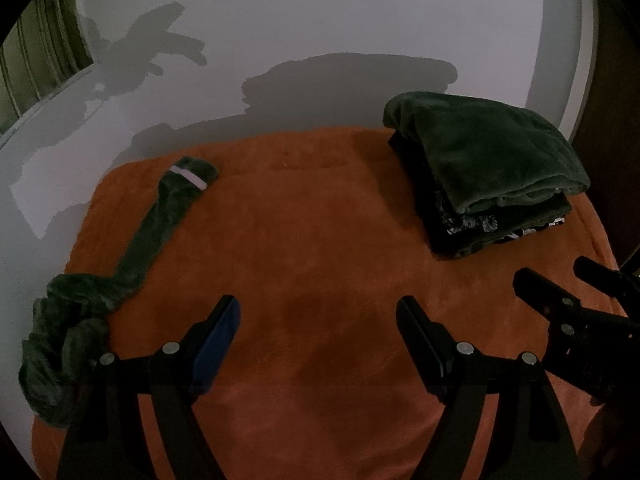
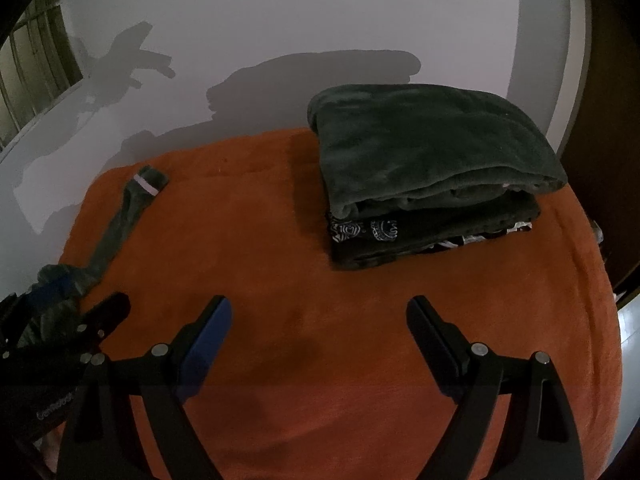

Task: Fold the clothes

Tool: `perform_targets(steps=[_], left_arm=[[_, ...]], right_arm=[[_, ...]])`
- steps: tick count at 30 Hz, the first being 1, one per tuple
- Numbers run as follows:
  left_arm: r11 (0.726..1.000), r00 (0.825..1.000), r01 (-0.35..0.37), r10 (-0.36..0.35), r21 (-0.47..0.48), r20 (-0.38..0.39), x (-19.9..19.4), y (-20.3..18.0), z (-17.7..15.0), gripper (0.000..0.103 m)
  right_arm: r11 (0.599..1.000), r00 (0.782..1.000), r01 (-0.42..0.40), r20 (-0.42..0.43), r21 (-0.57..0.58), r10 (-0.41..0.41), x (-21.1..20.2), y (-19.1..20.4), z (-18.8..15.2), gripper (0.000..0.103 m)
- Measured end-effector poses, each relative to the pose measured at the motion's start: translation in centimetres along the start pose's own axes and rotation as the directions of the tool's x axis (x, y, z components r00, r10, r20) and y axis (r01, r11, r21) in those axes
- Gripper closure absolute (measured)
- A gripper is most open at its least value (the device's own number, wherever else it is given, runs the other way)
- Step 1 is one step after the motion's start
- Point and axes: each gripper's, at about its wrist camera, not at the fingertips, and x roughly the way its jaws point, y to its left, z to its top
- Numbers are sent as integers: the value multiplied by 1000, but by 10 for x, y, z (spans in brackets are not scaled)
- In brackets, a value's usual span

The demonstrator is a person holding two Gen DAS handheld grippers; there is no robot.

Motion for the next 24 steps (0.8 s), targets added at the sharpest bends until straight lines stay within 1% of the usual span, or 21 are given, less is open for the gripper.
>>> perform_targets(steps=[6, 11, 15, 18, 24], left_arm=[[1000, 1000, -4, 4, -26, -5, 0, 5, 0, 22], [999, 1000, 2, -2, -32, -8, -2, 4, 1, 22], [1000, 1000, -14, 13, -26, -6, -7, 5, 0, 22], [999, 1000, -7, 6, -39, -8, -9, 6, -1, 22], [999, 1000, -4, 4, -35, -12, -9, 5, 0, 22]], right_arm=[[1000, 1000, -17, -7, 1, 17, -2, 4, -1, 14], [1000, 1000, -25, -6, -18, 24, -6, 9, -2, 14], [1000, 1000, -26, -4, -15, 26, -8, 8, -2, 14], [1000, 1000, -23, -1, -17, 23, -10, 8, -2, 14], [999, 1000, -31, 0, -10, 31, -12, 8, 0, 14]])
